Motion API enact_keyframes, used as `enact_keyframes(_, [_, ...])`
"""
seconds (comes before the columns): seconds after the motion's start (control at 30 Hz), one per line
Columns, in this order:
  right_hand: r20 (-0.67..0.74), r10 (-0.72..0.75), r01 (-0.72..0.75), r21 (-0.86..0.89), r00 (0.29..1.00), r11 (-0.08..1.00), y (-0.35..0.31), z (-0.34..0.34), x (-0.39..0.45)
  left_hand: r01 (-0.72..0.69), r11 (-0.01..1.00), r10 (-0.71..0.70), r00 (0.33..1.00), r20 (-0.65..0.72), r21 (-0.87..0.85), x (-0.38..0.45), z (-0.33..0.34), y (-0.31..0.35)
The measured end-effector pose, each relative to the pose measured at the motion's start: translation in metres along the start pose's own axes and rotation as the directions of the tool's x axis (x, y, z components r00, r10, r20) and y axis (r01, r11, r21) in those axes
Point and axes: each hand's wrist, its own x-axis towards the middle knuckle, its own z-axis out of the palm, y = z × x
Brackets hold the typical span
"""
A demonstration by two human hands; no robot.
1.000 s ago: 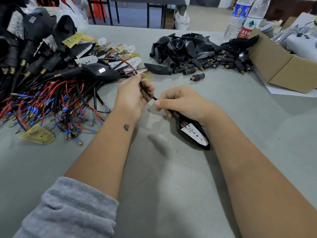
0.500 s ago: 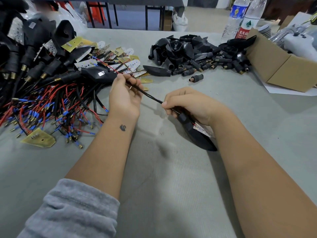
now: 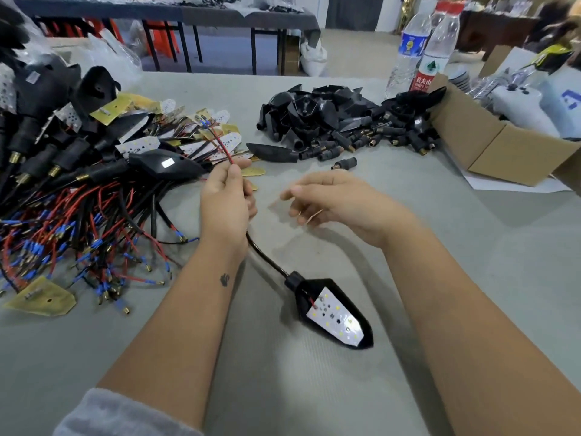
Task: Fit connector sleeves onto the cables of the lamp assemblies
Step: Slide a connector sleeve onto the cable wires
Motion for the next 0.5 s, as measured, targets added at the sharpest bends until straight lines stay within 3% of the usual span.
enact_keyframes(0.17, [-0.461,0.007,-0.129,-0.232,0.887,0.964,0.017,-0.067,0.028,0.012,0.993,-0.013,1.000,0.013,0.120,0.001,0.002,-0.004])
enact_keyframes(0.27, [-0.601,0.011,-0.309,-0.395,0.799,0.865,0.030,-0.116,0.051,0.021,0.992,-0.022,1.000,0.008,0.126,0.006,0.002,-0.005])
enact_keyframes(0.37, [-0.725,-0.011,-0.425,-0.415,0.688,0.804,0.038,-0.153,0.071,0.028,0.994,-0.028,1.000,0.003,0.105,0.010,0.003,-0.006])
enact_keyframes(0.5, [-0.728,0.092,-0.418,-0.280,0.679,0.864,0.046,-0.181,0.101,0.034,0.997,-0.031,0.999,-0.036,0.070,0.009,0.005,-0.007])
